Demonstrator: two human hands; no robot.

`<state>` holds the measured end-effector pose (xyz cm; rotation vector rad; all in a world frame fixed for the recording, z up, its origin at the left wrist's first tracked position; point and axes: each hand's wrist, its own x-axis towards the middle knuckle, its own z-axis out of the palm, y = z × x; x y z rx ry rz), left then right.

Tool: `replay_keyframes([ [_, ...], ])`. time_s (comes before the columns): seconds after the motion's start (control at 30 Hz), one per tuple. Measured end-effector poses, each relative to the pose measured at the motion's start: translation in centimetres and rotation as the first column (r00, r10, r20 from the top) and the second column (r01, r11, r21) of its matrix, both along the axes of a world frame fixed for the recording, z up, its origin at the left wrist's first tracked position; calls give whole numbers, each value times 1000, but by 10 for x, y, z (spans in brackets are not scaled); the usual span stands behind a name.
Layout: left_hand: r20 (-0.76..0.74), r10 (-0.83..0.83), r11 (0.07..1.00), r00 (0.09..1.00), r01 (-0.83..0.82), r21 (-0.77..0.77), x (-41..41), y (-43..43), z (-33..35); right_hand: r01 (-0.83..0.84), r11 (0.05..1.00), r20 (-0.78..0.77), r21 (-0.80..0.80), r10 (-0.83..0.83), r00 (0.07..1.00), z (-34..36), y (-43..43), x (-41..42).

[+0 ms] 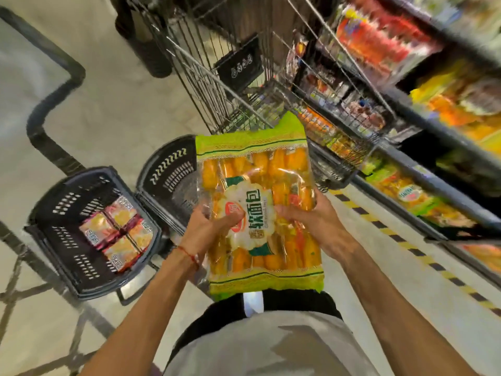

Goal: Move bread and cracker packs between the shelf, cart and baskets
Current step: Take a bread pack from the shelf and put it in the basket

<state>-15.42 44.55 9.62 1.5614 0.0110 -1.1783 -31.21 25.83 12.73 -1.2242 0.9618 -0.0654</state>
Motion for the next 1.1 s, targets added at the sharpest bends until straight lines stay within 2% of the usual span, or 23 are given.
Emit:
replay_keyframes([
  [0.33, 238, -233, 969, 943, 245, -21, -99, -101, 40, 247, 966, 82, -71, -241, 967, 27, -47, -150],
  [0.57, 289, -363, 920, 886, 390, -41, -223, -212, 60, 344, 937, 145, -64, -332, 932, 29, -127, -295],
  [0.77, 370, -493, 849, 787, 528, 7, -324, -300, 58, 380, 922, 119, -75, -370, 921, 27, -192, -412],
  [0.83, 441, -516, 821, 734, 570, 12, -346, -325, 64, 410, 907, 100, -101, -401, 911, 25, -213, -436],
  [0.9, 516, -558, 778, 650, 626, 52, -356, -351, 66, 516, 831, 46, -207, -518, 854, 27, -234, -454],
  [0.97, 553, -617, 707, 560, 703, 78, -358, -376, 69, 523, 718, 15, -460, -582, 813, 32, -259, -473],
  [1.03, 544, -686, 636, 484, 762, 125, -358, -405, 72, 422, 629, 31, -653, -534, 845, 46, -286, -488],
  [1.1, 513, -770, 516, 379, 842, 154, -355, -435, 74, 259, 635, -35, -728, -412, 910, 63, -317, -494],
])
